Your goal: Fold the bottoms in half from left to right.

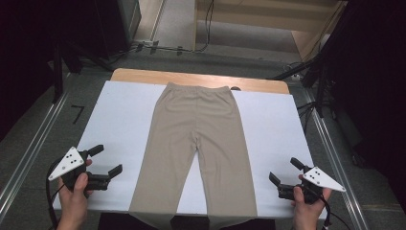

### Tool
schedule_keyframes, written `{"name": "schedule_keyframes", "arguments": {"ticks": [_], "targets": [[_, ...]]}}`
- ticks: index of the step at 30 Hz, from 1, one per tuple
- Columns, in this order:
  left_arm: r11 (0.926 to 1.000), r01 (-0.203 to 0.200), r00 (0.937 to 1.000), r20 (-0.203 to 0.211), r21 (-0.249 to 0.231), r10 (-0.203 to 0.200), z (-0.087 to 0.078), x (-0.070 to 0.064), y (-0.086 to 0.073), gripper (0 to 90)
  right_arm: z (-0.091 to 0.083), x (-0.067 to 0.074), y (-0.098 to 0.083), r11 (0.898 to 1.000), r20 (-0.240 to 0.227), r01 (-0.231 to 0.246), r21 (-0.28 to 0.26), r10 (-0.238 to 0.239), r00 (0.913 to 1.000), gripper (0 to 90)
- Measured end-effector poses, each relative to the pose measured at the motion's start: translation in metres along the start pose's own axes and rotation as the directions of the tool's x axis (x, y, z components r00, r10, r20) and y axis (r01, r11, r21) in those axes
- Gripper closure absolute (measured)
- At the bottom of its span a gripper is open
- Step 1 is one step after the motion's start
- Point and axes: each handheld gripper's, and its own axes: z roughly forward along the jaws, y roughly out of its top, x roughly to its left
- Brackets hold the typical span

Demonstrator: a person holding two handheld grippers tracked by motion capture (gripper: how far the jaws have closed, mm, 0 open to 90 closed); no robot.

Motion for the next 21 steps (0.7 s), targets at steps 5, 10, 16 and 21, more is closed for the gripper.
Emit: {"name": "schedule_keyframes", "arguments": {"ticks": [5, 10, 16, 21], "targets": [[0.9999, -0.015, 0.9999, 0.002, 0.002, 0.015, 0.015, -0.005, 0.024, 0.0, 0.0, 0.005, 0.004, 1.0, -0.015, -0.001, -0.006, 0.001, 0.9999, 0.0], [0.9999, -0.011, 0.9999, 0.01, -0.002, 0.011, 0.032, -0.002, 0.039, 0.0, -0.003, 0.009, 0.01, 1.0, -0.04, 0.001, -0.026, -0.002, 0.9992, 0.0], [0.9993, -0.037, 0.9991, 0.023, 0.005, 0.037, 0.062, 0.003, 0.066, 0.0, -0.006, 0.015, 0.015, 1.0, -0.05, 0.015, -0.027, -0.017, 0.9986, 0.0], [0.999, -0.018, 0.9998, 0.0, 0.04, 0.018, 0.091, 0.012, 0.086, 0.0, -0.01, 0.016, 0.019, 0.999, -0.066, 0.015, -0.05, -0.018, 0.9976, 0.0]]}}
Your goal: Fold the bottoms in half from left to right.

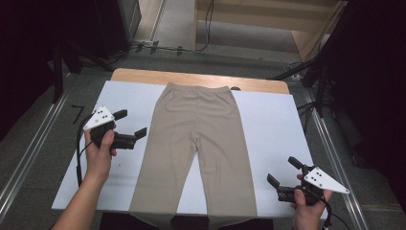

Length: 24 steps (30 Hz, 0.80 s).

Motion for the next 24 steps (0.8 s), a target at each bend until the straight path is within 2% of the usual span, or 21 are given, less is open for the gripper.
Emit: {"name": "schedule_keyframes", "arguments": {"ticks": [1, 4, 10, 13, 15, 16, 18, 21, 24], "targets": [[1.0, 0.002, 1.0, 0.001, 0.005, -0.002, 0.005, 0.002, 0.003, 0.0, 0.0, 0.0, 0.0, 1.0, 0.0, 0.0, 0.0, 0.0, 1.0, 0.0], [0.9999, 0.01, 0.9989, 0.046, 0.013, -0.01, 0.022, 0.009, 0.011, 0.0, -0.001, 0.001, 0.002, 1.0, -0.007, 0.003, -0.006, -0.003, 1.0, 0.0], [0.9977, 0.059, 0.9953, 0.075, 0.035, -0.061, 0.057, 0.029, 0.03, 0.0, 0.006, 0.005, -0.003, 0.999, -0.027, 0.019, 0.029, -0.018, 0.9995, 0.0], [0.9966, 0.073, 0.9911, 0.108, 0.037, -0.077, 0.074, 0.04, 0.038, 0.0, 0.014, 0.0, -0.011, 0.998, -0.033, 0.037, 0.059, -0.035, 0.9988, 0.0], [0.9955, 0.067, 0.9924, 0.099, 0.067, -0.073, 0.087, 0.048, 0.043, 0.0, 0.017, -0.005, -0.016, 0.997, -0.029, 0.024, 0.069, -0.023, 0.9993, 0.0], [0.9943, 0.071, 0.9914, 0.104, 0.079, -0.079, 0.094, 0.053, 0.045, 0.0, 0.017, -0.005, -0.016, 0.997, -0.029, 0.024, 0.069, -0.023, 0.9993, 0.0], [0.9913, 0.089, 0.9892, 0.107, 0.097, -0.099, 0.106, 0.062, 0.048, 0.0, 0.019, -0.011, -0.019, 0.998, -0.034, -0.008, 0.06, 0.01, 0.9994, 0.0], [0.9849, 0.133, 0.9827, 0.115, 0.111, -0.145, 0.123, 0.076, 0.048, 0.0, 0.021, -0.011, -0.02, 0.998, -0.033, 0.0, 0.059, 0.002, 0.9994, 0.0], [0.9798, 0.14, 0.9846, 0.084, 0.143, -0.153, 0.138, 0.089, 0.049, 3.3, 0.024, -0.011, -0.022, 0.998, -0.036, 0.01, 0.067, -0.007, 0.9993, 0.0]]}}
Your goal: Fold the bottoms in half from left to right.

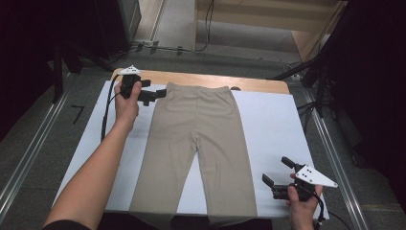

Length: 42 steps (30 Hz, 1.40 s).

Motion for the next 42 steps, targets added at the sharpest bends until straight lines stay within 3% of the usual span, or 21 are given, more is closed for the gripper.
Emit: {"name": "schedule_keyframes", "arguments": {"ticks": [5, 7, 10, 14, 16, 21, 23, 24, 25, 26, 28, 29, 30, 31, 32, 33, 34, 35, 37, 40, 42], "targets": [[0.9971, 0.067, 0.9973, -0.031, 0.036, -0.066, 0.02, 0.02, 0.007, 7.7, 0.005, -0.003, 0.0, 1.0, -0.002, -0.012, 0.0, 0.012, 0.9999, 0.0], [0.9936, 0.102, 0.994, -0.046, 0.049, -0.099, 0.031, 0.026, 0.01, 14.5, 0.006, -0.003, 0.001, 1.0, -0.004, -0.002, 0.004, 0.002, 1.0, 0.0], [0.9777, 0.171, 0.9839, -0.074, 0.122, -0.163, 0.052, 0.036, 0.01, 17.6, 0.007, -0.001, 0.001, 1.0, -0.005, 0.012, 0.014, -0.012, 0.9999, 0.0], [0.9582, 0.211, 0.9725, -0.141, 0.194, -0.185, 0.072, 0.041, 0.008, 26.9, 0.008, -0.001, 0.001, 1.0, -0.007, 0.02, 0.019, -0.02, 0.9998, 0.0], [0.9517, 0.213, 0.9692, -0.171, 0.221, -0.177, 0.08, 0.042, 0.007, 27.5, 0.008, 0.0, 0.0, 1.0, -0.007, 0.02, 0.021, -0.02, 0.9998, 0.0], [0.936, 0.224, 0.9465, -0.29, 0.271, -0.143, 0.098, 0.04, 0.002, 38.2, 0.009, 0.001, 0.0, 0.999, -0.011, 0.037, 0.022, -0.037, 0.9993, 0.0], [0.936, 0.212, 0.9427, -0.311, 0.281, -0.12, 0.105, 0.038, -0.001, 39.3, 0.01, 0.001, 0.0, 0.999, -0.013, 0.037, 0.025, -0.036, 0.9993, 0.0], [0.9412, 0.2, 0.9414, -0.32, 0.273, -0.107, 0.107, 0.035, -0.001, 39.8, 0.01, 0.001, 0.0, 0.999, -0.014, 0.037, 0.025, -0.037, 0.9992, 0.0], [0.9429, 0.186, 0.9352, -0.344, 0.276, -0.084, 0.109, 0.033, -0.002, 41.4, 0.01, 0.001, 0.0, 0.999, -0.015, 0.036, 0.027, -0.036, 0.9993, 0.0], [0.9444, 0.171, 0.9259, -0.374, 0.281, -0.056, 0.11, 0.03, -0.002, 51.0, 0.01, 0.001, 0.0, 0.999, -0.016, 0.039, 0.03, -0.039, 0.9991, 0.0], [0.9459, 0.129, 0.9059, -0.423, 0.298, 0.01, 0.112, 0.024, -0.004, 55.4, 0.011, 0.001, 0.0, 0.999, -0.016, 0.039, 0.034, -0.039, 0.9991, 0.0], [0.9418, 0.114, 0.9013, -0.432, 0.316, 0.035, 0.113, 0.022, -0.003, 59.7, 0.011, 0.002, 0.0, 0.998, -0.017, 0.043, 0.038, -0.042, 0.999, 0.0], [0.9373, 0.108, 0.9071, -0.419, 0.331, 0.044, 0.113, 0.02, -0.001, 64.2, 0.012, 0.002, 0.001, 0.998, -0.016, 0.042, 0.043, -0.041, 0.999, 0.0], [0.9328, 0.11, 0.9134, -0.405, 0.343, 0.041, 0.113, 0.02, 0.0, 78.3, 0.012, 0.003, 0.001, 0.998, -0.014, 0.045, 0.045, -0.044, 0.9989, 0.0], [0.9281, 0.119, 0.9187, -0.394, 0.353, 0.032, 0.113, 0.02, 0.001, 84.5, 0.012, 0.003, 0.001, 0.998, -0.014, 0.047, 0.048, -0.046, 0.9988, 0.0], [0.9255, 0.123, 0.9196, -0.392, 0.358, 0.029, 0.113, 0.02, 0.002, 90.0, 0.013, 0.003, 0.001, 0.998, -0.014, 0.047, 0.051, -0.046, 0.9988, 0.0], [0.9233, 0.134, 0.923, -0.385, 0.36, 0.016, 0.112, 0.019, 0.003, 90.0, 0.013, 0.003, 0.001, 0.998, -0.014, 0.047, 0.051, -0.046, 0.9988, 0.0], [0.9253, 0.17, 0.9334, -0.357, 0.339, -0.041, 0.11, 0.02, 0.002, 90.0, 0.013, 0.003, 0.001, 0.998, -0.012, 0.042, 0.051, -0.042, 0.9991, 0.0], [0.9329, 0.193, 0.9419, -0.324, 0.304, -0.089, 0.107, 0.018, 0.003, 90.0, 0.013, 0.003, 0.001, 0.998, -0.012, 0.044, 0.052, -0.043, 0.999, 0.0], [0.9466, 0.192, 0.9536, -0.277, 0.259, -0.117, 0.098, 0.01, 0.008, 90.0, 0.013, 0.002, 0.001, 0.998, -0.017, 0.044, 0.052, -0.043, 0.9989, 0.0], [0.9584, 0.178, 0.957, -0.266, 0.223, -0.116, 0.089, 0.004, 0.015, 90.0, 0.012, 0.001, 0.001, 0.998, -0.025, 0.037, 0.044, -0.036, 0.999, 0.0]]}}
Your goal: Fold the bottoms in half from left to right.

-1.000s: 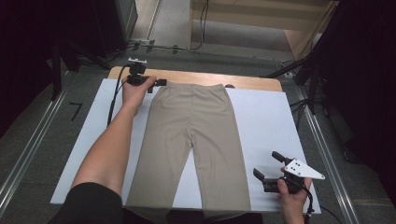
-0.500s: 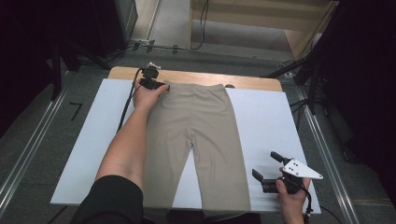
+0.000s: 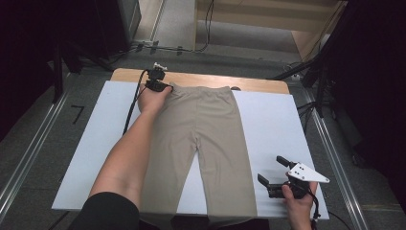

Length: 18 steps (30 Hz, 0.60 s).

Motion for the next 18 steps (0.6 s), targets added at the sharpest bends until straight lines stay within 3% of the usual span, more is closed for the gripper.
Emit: {"name": "schedule_keyframes", "arguments": {"ticks": [4, 7, 11, 14, 15, 16, 18], "targets": [[0.9951, 0.037, 0.9978, 0.058, -0.092, -0.032, -0.025, -0.002, 0.004, 90.0, -0.001, 0.003, 0.003, 1.0, -0.027, -0.009, 0.004, 0.009, 0.9996, 0.0], [0.9936, 0.006, 0.9978, 0.066, -0.113, 0.002, -0.037, -0.008, 0.005, 90.0, 0.001, 0.017, 0.01, 0.999, -0.081, -0.036, -0.014, 0.035, 0.9961, 0.0], [0.9892, -0.029, 0.9959, 0.081, -0.143, 0.041, -0.05, -0.019, 0.007, 90.0, 0.006, 0.051, 0.027, 1.0, -0.112, 0.003, -0.006, -0.004, 0.9937, 0.0], [0.9834, -0.089, 0.9925, 0.069, -0.158, 0.101, -0.058, -0.026, 0.006, 90.0, 0.013, 0.079, 0.04, 1.0, -0.163, 0.005, 0.004, -0.005, 0.9866, 0.0], [0.9816, -0.094, 0.992, 0.069, -0.166, 0.106, -0.061, -0.028, 0.005, 90.0, 0.016, 0.09, 0.043, 1.0, -0.172, -0.002, 0.012, 0.004, 0.9851, 4.4], [0.9808, -0.089, 0.9922, 0.071, -0.174, 0.102, -0.064, -0.028, 0.004, 90.0, 0.019, 0.101, 0.046, 1.0, -0.164, -0.018, 0.015, 0.02, 0.9862, 14.9], [0.9795, -0.086, 0.9916, 0.08, -0.182, 0.102, -0.069, -0.029, 0.001, 90.0, 0.026, 0.123, 0.053, 0.999, -0.175, -0.031, 0.019, 0.034, 0.984, 20.2]]}}
